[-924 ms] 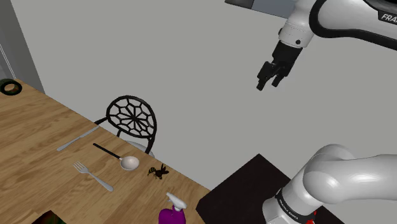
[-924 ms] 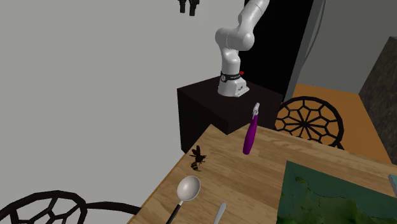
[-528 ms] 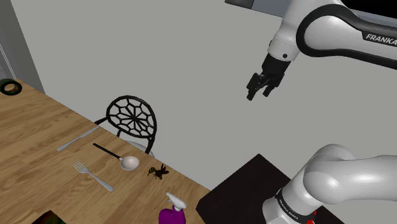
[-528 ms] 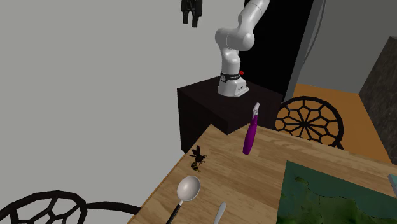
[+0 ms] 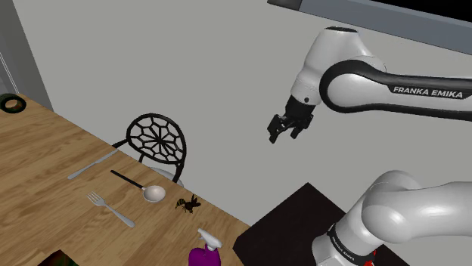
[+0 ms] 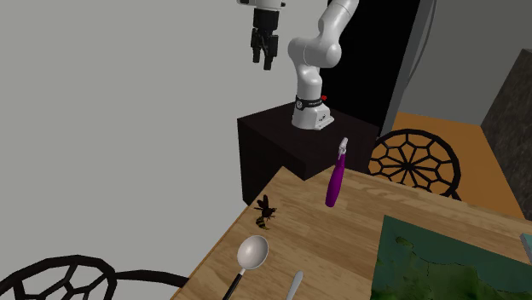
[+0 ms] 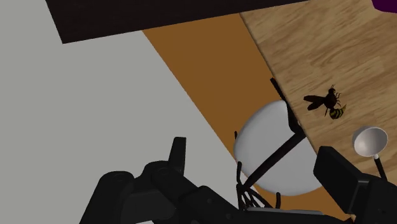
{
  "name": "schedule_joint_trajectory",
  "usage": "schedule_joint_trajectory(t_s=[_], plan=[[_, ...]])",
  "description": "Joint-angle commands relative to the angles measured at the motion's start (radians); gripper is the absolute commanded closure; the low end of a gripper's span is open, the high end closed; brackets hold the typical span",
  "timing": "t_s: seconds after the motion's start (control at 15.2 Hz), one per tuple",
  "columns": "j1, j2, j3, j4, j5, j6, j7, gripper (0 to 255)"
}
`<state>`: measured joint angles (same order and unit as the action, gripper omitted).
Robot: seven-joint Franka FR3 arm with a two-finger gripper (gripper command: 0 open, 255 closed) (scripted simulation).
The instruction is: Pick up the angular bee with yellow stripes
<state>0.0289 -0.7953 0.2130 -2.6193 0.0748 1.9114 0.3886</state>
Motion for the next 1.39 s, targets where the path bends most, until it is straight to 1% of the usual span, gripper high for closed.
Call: schedule_joint_trajectory(t_s=[0.0,0.26,0.53,0.73,0.86,0.99,1.12,1.19,1.25,1.32], plan=[[0.006,0.034,0.036,-0.033,0.022,0.074,0.045,0],[0.015,0.124,0.113,-0.081,0.061,0.224,0.135,0],[0.009,0.250,0.198,-0.101,0.080,0.383,0.233,0],[-0.012,0.366,0.269,-0.097,0.070,0.503,0.319,0],[-0.037,0.451,0.320,-0.086,0.042,0.581,0.388,0],[-0.075,0.544,0.375,-0.067,-0.013,0.655,0.473,0],[-0.124,0.644,0.433,-0.040,-0.108,0.722,0.584,0],[-0.151,0.698,0.459,-0.023,-0.177,0.751,0.655,0],[-0.177,0.755,0.481,-0.004,-0.262,0.775,0.736,0],[-0.192,0.815,0.491,0.020,-0.361,0.792,0.827,0]])
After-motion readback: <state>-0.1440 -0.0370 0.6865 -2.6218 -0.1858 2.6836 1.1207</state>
